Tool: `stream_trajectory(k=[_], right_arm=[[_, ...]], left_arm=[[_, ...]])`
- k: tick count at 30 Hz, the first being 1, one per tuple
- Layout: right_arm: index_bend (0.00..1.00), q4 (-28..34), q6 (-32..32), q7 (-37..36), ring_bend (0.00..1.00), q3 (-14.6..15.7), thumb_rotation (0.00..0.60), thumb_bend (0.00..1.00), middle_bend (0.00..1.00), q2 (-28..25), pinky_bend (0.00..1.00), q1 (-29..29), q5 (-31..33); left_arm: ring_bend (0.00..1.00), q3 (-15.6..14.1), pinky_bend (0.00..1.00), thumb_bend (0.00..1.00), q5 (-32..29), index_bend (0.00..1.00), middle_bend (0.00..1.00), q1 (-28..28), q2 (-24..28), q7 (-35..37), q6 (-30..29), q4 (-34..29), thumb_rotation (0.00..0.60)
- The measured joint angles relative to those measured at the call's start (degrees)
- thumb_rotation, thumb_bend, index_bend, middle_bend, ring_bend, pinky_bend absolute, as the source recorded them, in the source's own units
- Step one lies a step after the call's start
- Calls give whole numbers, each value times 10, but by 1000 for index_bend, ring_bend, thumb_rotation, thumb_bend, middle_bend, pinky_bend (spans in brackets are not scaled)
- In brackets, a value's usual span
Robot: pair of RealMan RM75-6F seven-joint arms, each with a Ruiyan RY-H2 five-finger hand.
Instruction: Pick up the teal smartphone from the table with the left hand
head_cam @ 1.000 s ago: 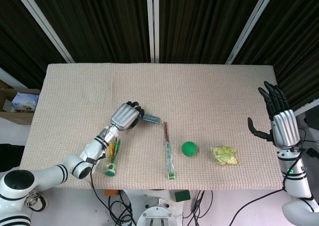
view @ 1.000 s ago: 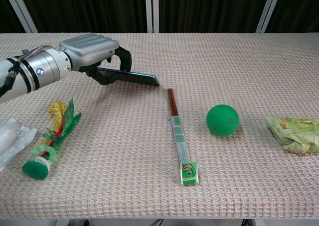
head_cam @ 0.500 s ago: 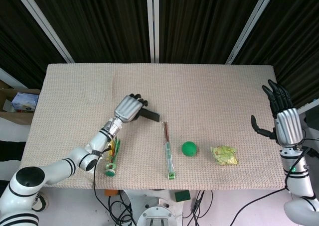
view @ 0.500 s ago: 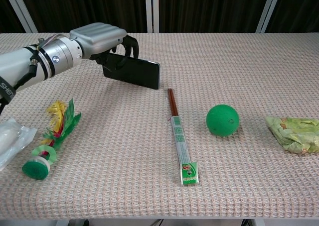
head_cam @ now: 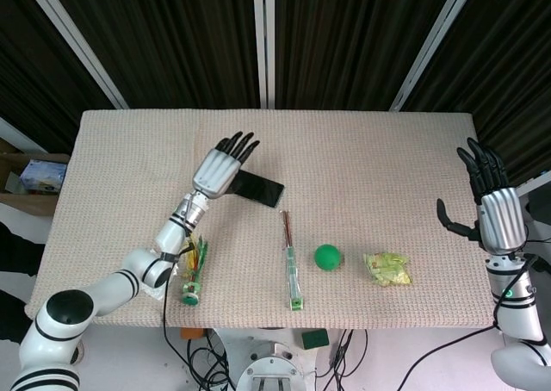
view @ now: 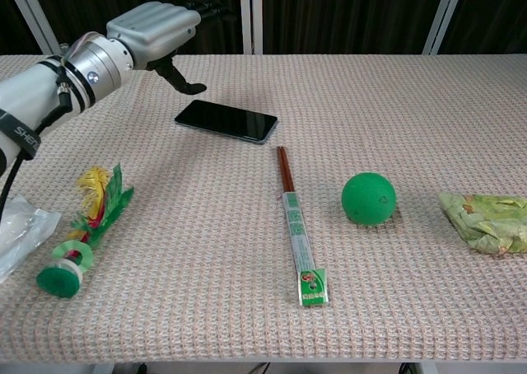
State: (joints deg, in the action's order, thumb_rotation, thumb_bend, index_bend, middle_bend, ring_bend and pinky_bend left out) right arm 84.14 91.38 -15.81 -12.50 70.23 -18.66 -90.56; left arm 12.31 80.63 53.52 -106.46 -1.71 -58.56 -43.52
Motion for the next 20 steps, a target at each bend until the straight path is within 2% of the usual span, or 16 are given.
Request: stream_trajectory(k=[5, 8, 11, 13, 15, 17, 20], right_arm=[[0, 1, 3, 31, 0, 20, 404, 465, 0, -6, 0, 18, -4], [0, 4, 4, 77, 0, 39, 399, 404, 0, -13, 0, 39, 0], [0, 5, 5, 144, 0, 63, 392, 395, 0, -17, 0, 71, 13], [0, 6, 6, 191, 0, 84, 388, 394, 0, -16, 0, 103, 30], [0, 2, 10, 222, 0, 106, 388, 394, 0, -10, 0, 143, 53], [0, -7, 12, 226, 0, 118, 388, 394, 0, -2, 0, 166, 66], [0, -35, 15, 218, 0, 131, 387, 392, 0, 13, 0, 194, 86]], left_arm=[[3, -8, 192, 85, -3, 19, 12, -47, 58, -16, -45, -88, 414], [3, -20, 192, 59, -7, 30, 21, -92, 119, -35, -80, -182, 371], [3, -42, 181, 58, -10, 37, 23, -153, 201, -54, -125, -295, 300], [3, -64, 173, 58, -12, 37, 24, -210, 267, -64, -166, -370, 306], [3, -92, 170, 59, -11, 37, 24, -272, 320, -69, -209, -421, 371], [3, -117, 170, 60, -9, 37, 24, -323, 348, -68, -245, -443, 415], [3, -150, 170, 60, -5, 36, 24, -390, 367, -40, -297, -438, 403]])
